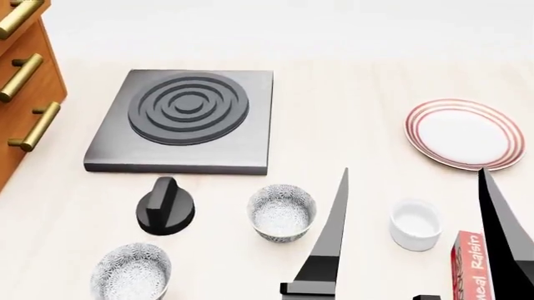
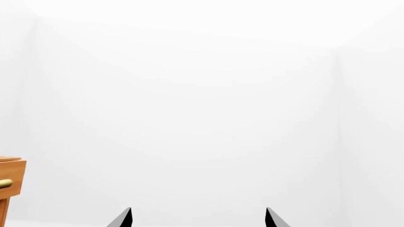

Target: Pick the akita bowl next to the ramekin and place it on the plate.

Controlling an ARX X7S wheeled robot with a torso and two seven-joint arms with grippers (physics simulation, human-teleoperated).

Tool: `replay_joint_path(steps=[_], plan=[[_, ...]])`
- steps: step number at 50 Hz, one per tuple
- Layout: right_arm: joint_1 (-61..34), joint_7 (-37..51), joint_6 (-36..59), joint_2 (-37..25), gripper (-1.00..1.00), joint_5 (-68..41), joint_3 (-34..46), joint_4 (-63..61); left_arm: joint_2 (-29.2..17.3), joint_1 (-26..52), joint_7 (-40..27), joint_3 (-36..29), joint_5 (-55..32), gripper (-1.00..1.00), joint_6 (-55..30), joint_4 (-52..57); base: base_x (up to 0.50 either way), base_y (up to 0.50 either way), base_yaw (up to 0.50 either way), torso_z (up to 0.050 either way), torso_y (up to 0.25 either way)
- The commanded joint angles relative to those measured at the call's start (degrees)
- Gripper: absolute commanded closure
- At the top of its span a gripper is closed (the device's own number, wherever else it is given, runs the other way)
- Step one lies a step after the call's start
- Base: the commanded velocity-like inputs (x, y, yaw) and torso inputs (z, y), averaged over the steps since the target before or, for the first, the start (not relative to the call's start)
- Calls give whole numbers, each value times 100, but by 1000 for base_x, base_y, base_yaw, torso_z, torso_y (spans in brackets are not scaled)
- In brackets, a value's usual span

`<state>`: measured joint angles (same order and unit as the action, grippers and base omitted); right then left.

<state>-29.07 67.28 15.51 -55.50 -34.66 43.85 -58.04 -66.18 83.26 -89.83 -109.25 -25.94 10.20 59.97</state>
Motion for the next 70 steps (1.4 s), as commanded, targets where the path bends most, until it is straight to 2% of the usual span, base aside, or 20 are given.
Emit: replay_joint_path(steps=[1, 70], plan=[[-11, 14, -29, -10, -100, 26, 44, 4, -22, -1, 1, 21, -8, -100, -4, 0, 90, 0, 0, 0, 0], [-55, 95, -218, -121, -100, 59, 200, 56, -2, -20, -2, 34, -12, -100, -18, 0, 95, 0, 0, 0, 0]])
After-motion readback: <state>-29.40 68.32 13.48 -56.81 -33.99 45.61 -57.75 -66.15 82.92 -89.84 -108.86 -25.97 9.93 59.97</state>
